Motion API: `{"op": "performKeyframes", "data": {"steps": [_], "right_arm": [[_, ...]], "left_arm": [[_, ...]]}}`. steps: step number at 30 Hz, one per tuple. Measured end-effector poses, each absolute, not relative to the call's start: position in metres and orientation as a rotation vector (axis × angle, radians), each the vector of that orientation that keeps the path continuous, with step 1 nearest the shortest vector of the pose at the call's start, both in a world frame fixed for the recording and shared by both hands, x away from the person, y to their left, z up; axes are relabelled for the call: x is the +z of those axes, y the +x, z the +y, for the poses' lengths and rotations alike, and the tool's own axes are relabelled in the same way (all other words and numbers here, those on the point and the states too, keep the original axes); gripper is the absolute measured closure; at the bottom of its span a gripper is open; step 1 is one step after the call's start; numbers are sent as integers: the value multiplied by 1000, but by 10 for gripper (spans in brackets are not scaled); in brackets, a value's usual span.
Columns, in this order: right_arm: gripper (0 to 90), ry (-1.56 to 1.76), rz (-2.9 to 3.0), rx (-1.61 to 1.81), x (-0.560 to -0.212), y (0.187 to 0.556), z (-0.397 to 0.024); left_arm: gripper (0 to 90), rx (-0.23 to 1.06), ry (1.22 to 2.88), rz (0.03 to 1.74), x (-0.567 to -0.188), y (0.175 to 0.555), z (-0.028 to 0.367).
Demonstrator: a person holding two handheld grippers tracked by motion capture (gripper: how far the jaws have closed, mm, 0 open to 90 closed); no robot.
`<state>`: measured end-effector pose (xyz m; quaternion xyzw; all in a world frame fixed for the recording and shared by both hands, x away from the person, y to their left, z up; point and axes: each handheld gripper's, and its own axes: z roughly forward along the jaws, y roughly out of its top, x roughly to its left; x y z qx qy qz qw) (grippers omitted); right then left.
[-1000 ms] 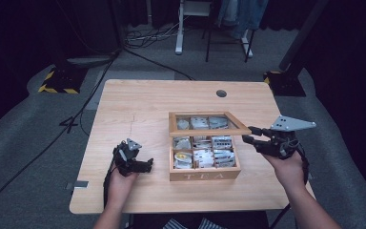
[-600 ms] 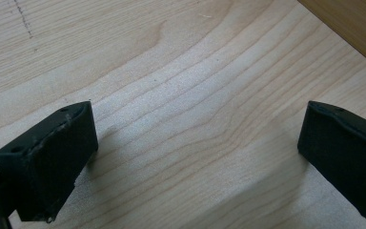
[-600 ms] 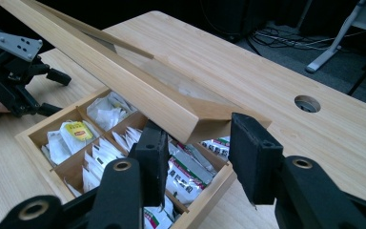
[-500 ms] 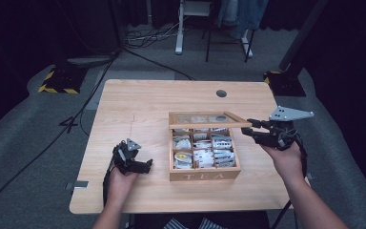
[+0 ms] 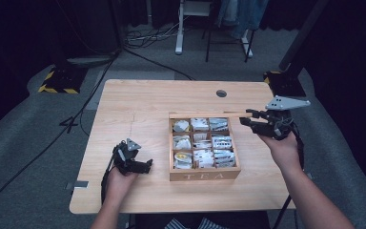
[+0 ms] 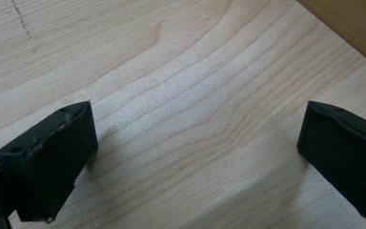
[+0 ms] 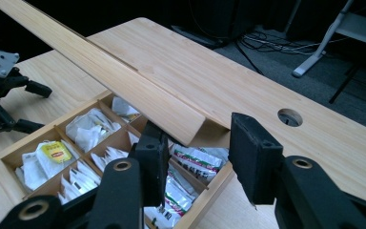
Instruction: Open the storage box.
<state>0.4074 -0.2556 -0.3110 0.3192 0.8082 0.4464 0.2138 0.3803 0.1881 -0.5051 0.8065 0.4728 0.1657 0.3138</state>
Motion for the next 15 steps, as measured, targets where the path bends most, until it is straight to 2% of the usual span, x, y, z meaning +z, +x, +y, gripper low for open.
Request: {"op": "performKeyframes", "data": {"steps": [15], "right_arm": [[586,893,2217,1193,-298,423,-247]], "left_arm": [[26,447,2121,1239,-505,381,190]]}}
